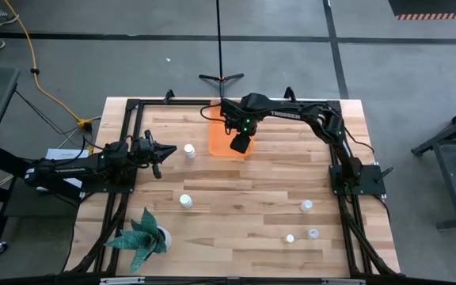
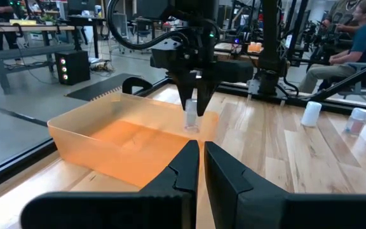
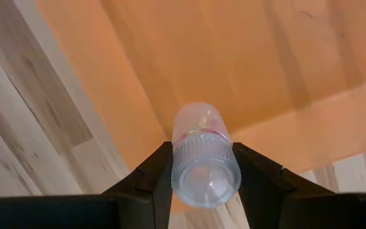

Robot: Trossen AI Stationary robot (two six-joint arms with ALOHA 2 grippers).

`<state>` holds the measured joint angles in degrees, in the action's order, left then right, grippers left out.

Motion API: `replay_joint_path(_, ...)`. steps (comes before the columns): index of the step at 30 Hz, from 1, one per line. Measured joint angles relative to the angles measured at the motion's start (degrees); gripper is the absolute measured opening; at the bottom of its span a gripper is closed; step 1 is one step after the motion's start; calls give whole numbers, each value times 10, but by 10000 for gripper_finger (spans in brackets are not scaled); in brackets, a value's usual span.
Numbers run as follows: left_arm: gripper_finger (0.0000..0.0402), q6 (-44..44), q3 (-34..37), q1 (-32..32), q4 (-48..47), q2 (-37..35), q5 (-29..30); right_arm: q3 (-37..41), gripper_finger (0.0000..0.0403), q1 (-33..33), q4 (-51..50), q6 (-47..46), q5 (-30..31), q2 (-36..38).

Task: Pick and place pill bottles into a basket
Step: Put the top transparent pill bottle into the orange bin

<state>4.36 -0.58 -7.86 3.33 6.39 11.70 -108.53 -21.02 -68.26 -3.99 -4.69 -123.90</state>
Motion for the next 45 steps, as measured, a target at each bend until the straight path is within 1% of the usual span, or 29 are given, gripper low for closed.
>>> replay_joint_path(8,62,0,0,0,0,0,0,0,136,6,-9,10,-1,0)
replay_joint_path(21,62,0,0,0,0,0,0,19,136,12,8,12,5,0)
replay_joint_path(31,62,0,0,0,0,0,0,19,178,12,11,11,5,0)
replay_joint_path(38,62,0,0,0,0,0,0,18,184,12,13,11,4,0)
replay_joint_path(41,62,0,0,0,0,0,0,3,183,11,-9,11,4,0)
replay_joint_path(45,62,0,0,0,0,0,0,-42,185,11,-68,-7,4,1)
